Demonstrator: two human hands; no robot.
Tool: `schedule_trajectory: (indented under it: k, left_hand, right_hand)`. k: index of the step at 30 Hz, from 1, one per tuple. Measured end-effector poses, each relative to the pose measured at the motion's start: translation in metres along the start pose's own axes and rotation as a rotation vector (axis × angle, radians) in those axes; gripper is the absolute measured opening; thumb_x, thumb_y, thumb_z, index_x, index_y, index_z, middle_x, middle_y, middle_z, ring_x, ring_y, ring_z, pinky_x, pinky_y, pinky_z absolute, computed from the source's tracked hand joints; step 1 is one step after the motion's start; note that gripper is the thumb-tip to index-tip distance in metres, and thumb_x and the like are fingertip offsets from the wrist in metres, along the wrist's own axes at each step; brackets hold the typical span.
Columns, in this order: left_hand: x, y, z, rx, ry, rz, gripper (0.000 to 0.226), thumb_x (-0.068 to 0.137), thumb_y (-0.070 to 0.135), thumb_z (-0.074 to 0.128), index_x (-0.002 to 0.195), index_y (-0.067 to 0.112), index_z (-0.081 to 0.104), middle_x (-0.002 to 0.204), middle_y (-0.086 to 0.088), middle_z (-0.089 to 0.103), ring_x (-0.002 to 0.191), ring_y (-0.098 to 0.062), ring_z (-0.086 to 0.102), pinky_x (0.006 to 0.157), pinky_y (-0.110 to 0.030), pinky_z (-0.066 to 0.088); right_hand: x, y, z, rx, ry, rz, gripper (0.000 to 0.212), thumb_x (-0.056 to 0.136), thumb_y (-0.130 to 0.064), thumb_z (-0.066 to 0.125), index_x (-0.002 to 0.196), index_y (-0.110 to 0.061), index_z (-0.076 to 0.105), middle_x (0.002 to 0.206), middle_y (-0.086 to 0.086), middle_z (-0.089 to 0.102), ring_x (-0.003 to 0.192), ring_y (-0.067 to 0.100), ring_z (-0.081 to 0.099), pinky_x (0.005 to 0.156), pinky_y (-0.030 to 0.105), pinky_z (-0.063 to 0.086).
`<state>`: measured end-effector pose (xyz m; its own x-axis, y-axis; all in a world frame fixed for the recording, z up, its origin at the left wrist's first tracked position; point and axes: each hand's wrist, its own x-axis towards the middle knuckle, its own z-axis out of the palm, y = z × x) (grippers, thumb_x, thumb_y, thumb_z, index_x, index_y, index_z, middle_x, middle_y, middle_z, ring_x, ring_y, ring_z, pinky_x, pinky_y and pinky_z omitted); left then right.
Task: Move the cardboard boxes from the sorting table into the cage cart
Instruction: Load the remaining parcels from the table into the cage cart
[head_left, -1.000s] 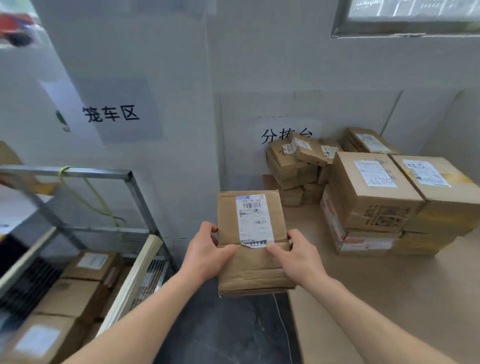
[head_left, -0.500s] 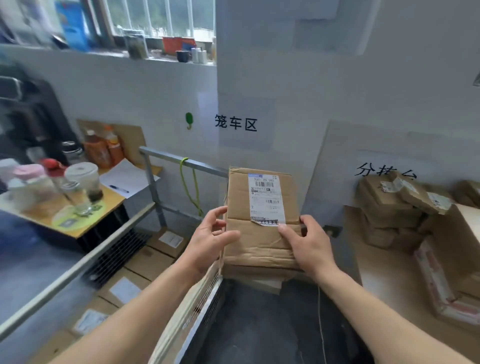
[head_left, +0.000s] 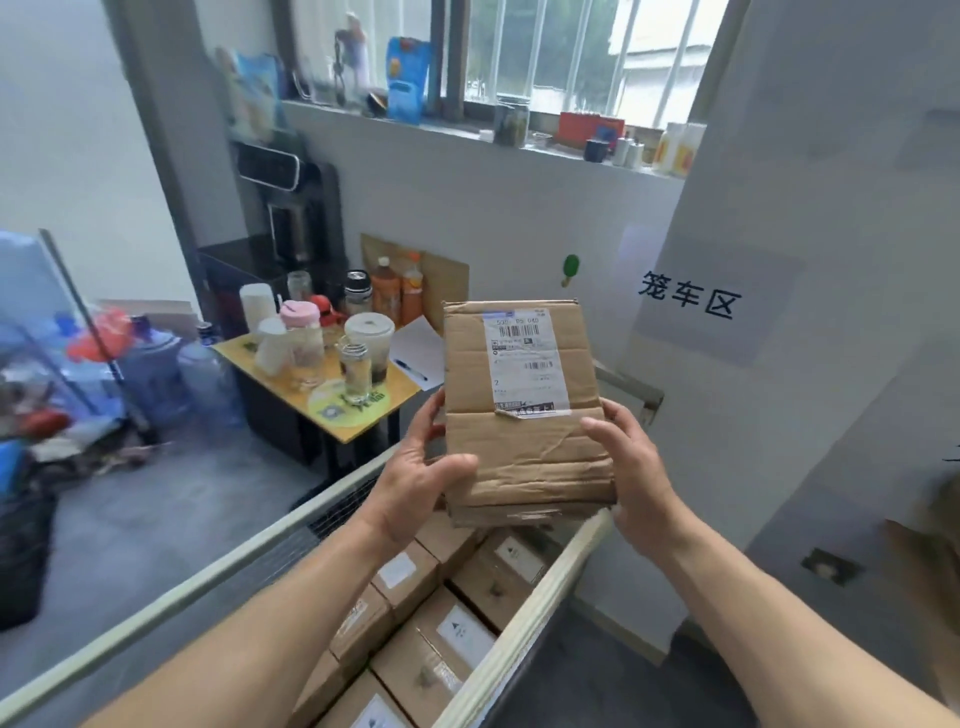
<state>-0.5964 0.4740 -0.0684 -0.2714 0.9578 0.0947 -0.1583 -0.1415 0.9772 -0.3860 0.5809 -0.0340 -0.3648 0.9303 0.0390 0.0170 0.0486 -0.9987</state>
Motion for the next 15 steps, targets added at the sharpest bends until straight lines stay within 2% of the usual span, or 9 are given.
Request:
schedule_trajectory:
  k: [3, 6, 8, 10, 12, 15]
  left_hand:
    - [-0.01, 0.015, -0.037, -0.002, 0.057, 0.035, 0.081, 0.067, 0.032, 0.076, 0.137, 0.059, 0.046, 0.132, -0.011, 0.061, 0.115, -0.031, 0.065, 0.096, -0.054, 0.056]
    - [-0.021, 0.027, -0.072, 0.007, 0.116, 0.055, 0.083, 0.071, 0.027, 0.072, 0.141, 0.058, 0.042, 0.124, -0.003, 0.067, 0.11, -0.024, 0.068, 0.086, -0.046, 0.059]
    - [-0.029, 0.034, -0.097, 0.037, 0.173, 0.062, 0.08, 0.067, 0.034, 0.072, 0.136, 0.064, 0.044, 0.124, -0.001, 0.067, 0.11, -0.025, 0.068, 0.079, -0.041, 0.059]
    - [-0.039, 0.041, -0.119, 0.043, 0.214, 0.073, 0.08, 0.068, 0.035, 0.072, 0.137, 0.063, 0.043, 0.127, -0.002, 0.065, 0.112, -0.028, 0.067, 0.081, -0.047, 0.059]
    - [-0.048, 0.048, -0.136, 0.066, 0.244, 0.081, 0.082, 0.073, 0.027, 0.069, 0.145, 0.054, 0.04, 0.126, -0.001, 0.067, 0.112, -0.027, 0.067, 0.087, -0.053, 0.059]
    - [-0.063, 0.058, -0.154, 0.102, 0.302, 0.099, 0.079, 0.075, 0.022, 0.063, 0.146, 0.049, 0.038, 0.111, 0.013, 0.071, 0.102, -0.016, 0.07, 0.076, -0.035, 0.06]
  right_hand:
    - [0.012, -0.001, 0.039, 0.078, -0.176, 0.036, 0.07, 0.065, -0.058, 0.073, 0.131, -0.042, 0.057, 0.132, -0.002, 0.066, 0.131, 0.029, 0.054, 0.114, 0.061, 0.034]
    - [0.018, -0.003, 0.075, 0.068, -0.346, 0.029, 0.071, 0.069, -0.059, 0.068, 0.137, -0.045, 0.053, 0.139, -0.004, 0.062, 0.136, 0.029, 0.05, 0.115, 0.062, 0.032]
    - [0.022, -0.005, 0.101, 0.025, -0.445, 0.022, 0.071, 0.072, -0.062, 0.064, 0.14, -0.049, 0.049, 0.143, -0.007, 0.059, 0.137, 0.027, 0.048, 0.113, 0.062, 0.034]
    - [0.026, -0.007, 0.127, 0.016, -0.505, 0.016, 0.071, 0.075, -0.059, 0.059, 0.143, -0.046, 0.047, 0.139, -0.005, 0.062, 0.129, 0.024, 0.056, 0.104, 0.055, 0.047]
    - [0.028, -0.008, 0.153, 0.036, -0.537, 0.007, 0.062, 0.08, -0.049, 0.055, 0.14, -0.038, 0.051, 0.131, -0.001, 0.067, 0.117, 0.02, 0.063, 0.091, 0.043, 0.052]
    - [0.028, -0.009, 0.184, 0.088, -0.591, 0.032, 0.049, 0.083, -0.04, 0.05, 0.131, -0.032, 0.056, 0.122, 0.0, 0.071, 0.104, 0.016, 0.068, 0.081, 0.032, 0.054]
